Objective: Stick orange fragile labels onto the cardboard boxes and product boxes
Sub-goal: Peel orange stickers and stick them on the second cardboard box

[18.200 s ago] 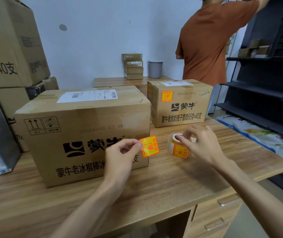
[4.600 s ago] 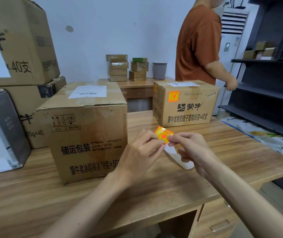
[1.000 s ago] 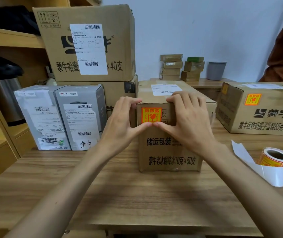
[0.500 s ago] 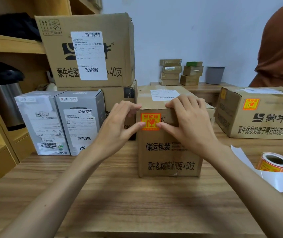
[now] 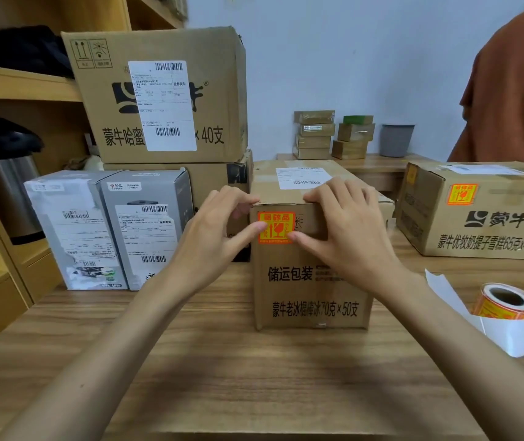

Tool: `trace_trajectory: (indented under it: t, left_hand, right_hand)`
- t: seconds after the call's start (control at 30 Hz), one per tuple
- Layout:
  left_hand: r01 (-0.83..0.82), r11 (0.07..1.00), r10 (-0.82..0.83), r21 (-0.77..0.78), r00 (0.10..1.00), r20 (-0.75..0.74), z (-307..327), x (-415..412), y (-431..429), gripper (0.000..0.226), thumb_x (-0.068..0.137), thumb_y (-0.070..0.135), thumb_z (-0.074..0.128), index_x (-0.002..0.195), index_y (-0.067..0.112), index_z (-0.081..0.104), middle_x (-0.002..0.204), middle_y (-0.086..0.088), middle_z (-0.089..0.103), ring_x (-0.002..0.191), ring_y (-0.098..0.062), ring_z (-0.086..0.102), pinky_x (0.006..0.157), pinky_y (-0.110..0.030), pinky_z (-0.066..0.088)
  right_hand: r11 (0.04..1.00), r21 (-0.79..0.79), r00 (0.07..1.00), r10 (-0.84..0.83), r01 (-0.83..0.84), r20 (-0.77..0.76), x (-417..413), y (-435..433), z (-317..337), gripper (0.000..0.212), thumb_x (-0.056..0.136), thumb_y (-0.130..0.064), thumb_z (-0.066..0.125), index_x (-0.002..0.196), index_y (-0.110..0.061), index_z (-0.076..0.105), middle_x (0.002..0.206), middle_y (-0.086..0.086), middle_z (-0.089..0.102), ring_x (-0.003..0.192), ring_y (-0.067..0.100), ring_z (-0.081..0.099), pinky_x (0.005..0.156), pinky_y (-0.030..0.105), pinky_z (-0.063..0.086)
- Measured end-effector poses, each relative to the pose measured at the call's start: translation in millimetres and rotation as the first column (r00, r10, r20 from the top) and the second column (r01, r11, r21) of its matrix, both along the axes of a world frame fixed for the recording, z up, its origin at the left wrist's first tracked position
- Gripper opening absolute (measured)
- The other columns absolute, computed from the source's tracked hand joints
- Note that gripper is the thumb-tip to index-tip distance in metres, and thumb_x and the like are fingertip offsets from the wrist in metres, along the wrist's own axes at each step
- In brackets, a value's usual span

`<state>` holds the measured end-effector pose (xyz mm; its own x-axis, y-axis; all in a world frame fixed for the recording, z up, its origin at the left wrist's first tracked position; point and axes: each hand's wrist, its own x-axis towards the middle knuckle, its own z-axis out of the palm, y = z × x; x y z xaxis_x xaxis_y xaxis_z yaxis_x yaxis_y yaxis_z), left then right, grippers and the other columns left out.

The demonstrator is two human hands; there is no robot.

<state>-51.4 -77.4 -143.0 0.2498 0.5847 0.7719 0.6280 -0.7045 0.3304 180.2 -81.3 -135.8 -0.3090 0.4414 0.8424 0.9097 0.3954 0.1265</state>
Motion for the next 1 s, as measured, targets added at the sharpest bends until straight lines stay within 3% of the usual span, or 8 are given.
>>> trace_trajectory:
  t: [0.13, 0.33, 0.4, 0.53, 0.7, 0.83, 0.93, 1.0]
  left_hand:
    - [-0.008, 1.000, 0.007, -0.021, 0.999, -0.043, -5, -3, -2, 0.050, 0.087, 0.036, 0.077, 0.131, 0.024, 0.056, 0.104, 0.024, 0.053, 0.098, -0.001, 0.051, 0.079, -0.016, 0.041]
    - [-0.036, 0.999, 0.033, -0.029, 0.995, -0.090, -2, -2, -7, 0.054, 0.087, 0.040, 0.074, 0.135, 0.028, 0.053, 0.112, 0.018, 0.054, 0.101, -0.001, 0.050, 0.080, -0.023, 0.045]
    - [-0.028, 0.997, 0.027, -0.073, 0.999, -0.024, -6, 1, -10, 0.057, 0.089, 0.043, 0.072, 0.141, 0.036, 0.048, 0.116, 0.018, 0.056, 0.107, 0.002, 0.052, 0.086, -0.027, 0.048]
    - [0.038, 0.981, -0.007, -0.192, 0.987, 0.162, -19, 11, -15, 0.065, 0.096, 0.040, 0.066, 0.151, 0.048, 0.033, 0.135, 0.026, 0.052, 0.127, 0.014, 0.044, 0.100, -0.015, 0.036]
    - [0.127, 0.957, -0.070, -0.261, 0.973, 0.218, -21, 18, -10, 0.058, 0.099, 0.036, 0.061, 0.148, 0.053, 0.034, 0.145, 0.024, 0.050, 0.133, 0.016, 0.039, 0.110, -0.032, 0.037]
    - [0.225, 0.918, -0.134, -0.326, 0.951, 0.278, -22, 13, 4, 0.057, 0.102, 0.029, 0.059, 0.148, 0.054, 0.036, 0.143, 0.017, 0.056, 0.138, -0.003, 0.046, 0.116, -0.047, 0.039]
    - [0.225, 0.911, -0.120, -0.344, 0.946, 0.301, -22, 11, 13, 0.060, 0.103, 0.024, 0.057, 0.152, 0.050, 0.034, 0.138, 0.021, 0.057, 0.134, 0.012, 0.043, 0.116, -0.031, 0.037]
    - [0.210, 0.911, -0.087, -0.354, 0.939, 0.332, -21, 11, 19, 0.060, 0.103, 0.025, 0.056, 0.153, 0.049, 0.032, 0.129, 0.029, 0.053, 0.121, 0.025, 0.044, 0.104, -0.019, 0.038]
  right_hand:
    - [1.000, -0.012, 1.000, -0.001, 0.001, 0.020, 0, -3, -4, 0.064, 0.079, -0.064, 0.053, 0.115, -0.011, 0.059, 0.112, 0.007, 0.061, 0.102, 0.029, 0.056, 0.087, 0.039, 0.035]
    - [0.998, -0.061, 0.999, 0.024, -0.022, 0.025, 4, -6, 1, 0.065, 0.082, -0.065, 0.056, 0.120, -0.013, 0.060, 0.123, 0.006, 0.061, 0.111, 0.028, 0.056, 0.094, 0.038, 0.034]
    - [0.995, -0.058, 0.996, 0.075, -0.078, -0.046, 14, -12, 4, 0.063, 0.086, -0.063, 0.057, 0.126, -0.014, 0.060, 0.132, 0.004, 0.059, 0.120, 0.025, 0.053, 0.100, 0.038, 0.035]
    - [0.994, -0.038, 0.951, 0.086, -0.102, -0.296, 50, -21, 10, 0.054, 0.095, -0.051, 0.055, 0.137, -0.018, 0.057, 0.146, 0.002, 0.051, 0.134, 0.018, 0.045, 0.110, 0.037, 0.031]
    - [0.871, -0.382, 0.844, 0.065, -0.308, -0.532, 83, -21, 1, 0.049, 0.095, -0.060, 0.049, 0.141, -0.044, 0.048, 0.159, -0.016, 0.032, 0.145, 0.003, 0.030, 0.117, 0.052, 0.031]
    - [0.861, -0.398, 0.856, 0.080, -0.317, -0.510, 79, -34, -5, 0.045, 0.096, -0.054, 0.048, 0.140, -0.044, 0.048, 0.156, -0.014, 0.036, 0.143, 0.001, 0.031, 0.119, 0.048, 0.029]
    - [0.894, -0.366, 0.882, 0.064, -0.258, -0.466, 69, -45, -2, 0.046, 0.094, -0.059, 0.044, 0.137, -0.043, 0.052, 0.147, -0.010, 0.039, 0.136, 0.008, 0.038, 0.112, 0.046, 0.037]
    - [0.902, -0.350, 0.897, 0.084, -0.254, -0.434, 62, -50, -3, 0.046, 0.094, -0.059, 0.045, 0.137, -0.043, 0.052, 0.140, -0.007, 0.040, 0.132, 0.007, 0.038, 0.111, 0.042, 0.038]
